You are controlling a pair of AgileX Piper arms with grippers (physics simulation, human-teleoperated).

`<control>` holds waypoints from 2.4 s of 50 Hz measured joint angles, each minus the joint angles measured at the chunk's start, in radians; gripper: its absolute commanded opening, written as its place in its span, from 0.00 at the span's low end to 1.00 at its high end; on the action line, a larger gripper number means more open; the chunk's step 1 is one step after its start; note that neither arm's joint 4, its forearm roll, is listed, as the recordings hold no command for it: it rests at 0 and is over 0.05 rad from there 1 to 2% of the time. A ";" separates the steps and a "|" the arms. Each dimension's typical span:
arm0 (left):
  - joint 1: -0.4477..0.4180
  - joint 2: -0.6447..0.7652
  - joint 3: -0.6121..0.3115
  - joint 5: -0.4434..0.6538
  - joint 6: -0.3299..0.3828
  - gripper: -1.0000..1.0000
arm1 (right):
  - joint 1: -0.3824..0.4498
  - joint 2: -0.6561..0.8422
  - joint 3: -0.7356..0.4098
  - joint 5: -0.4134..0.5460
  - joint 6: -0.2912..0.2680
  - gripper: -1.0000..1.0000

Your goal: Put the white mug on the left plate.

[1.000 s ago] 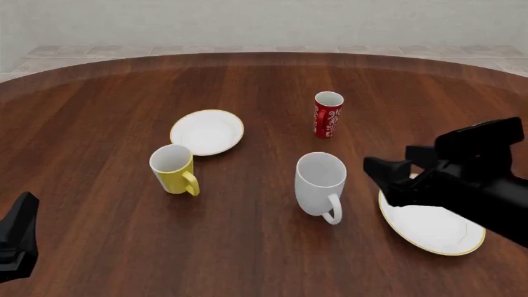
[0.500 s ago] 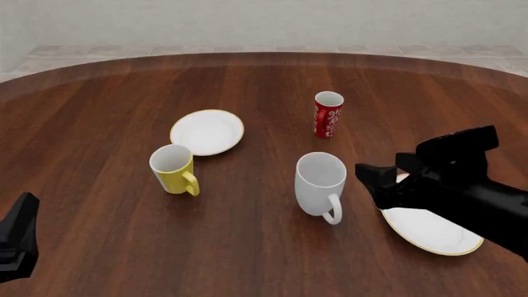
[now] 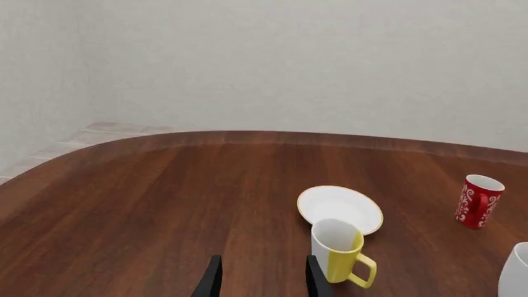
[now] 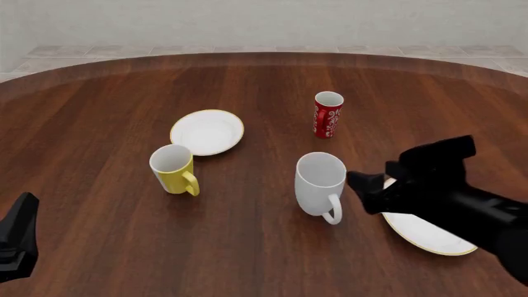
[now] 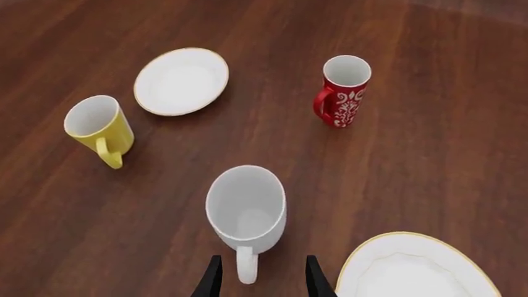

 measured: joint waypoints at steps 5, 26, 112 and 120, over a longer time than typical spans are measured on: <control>0.000 0.000 0.000 0.000 0.000 1.00 | 0.001 0.020 0.005 -0.019 0.001 1.00; 0.001 -0.001 -0.006 0.002 -0.004 1.00 | 0.017 0.077 0.028 -0.078 0.009 1.00; 0.006 -0.001 -0.004 0.003 -0.016 1.00 | 0.065 0.298 0.039 -0.238 0.036 1.00; 0.006 -0.001 -0.005 0.003 -0.016 1.00 | 0.065 0.310 0.043 -0.248 0.037 1.00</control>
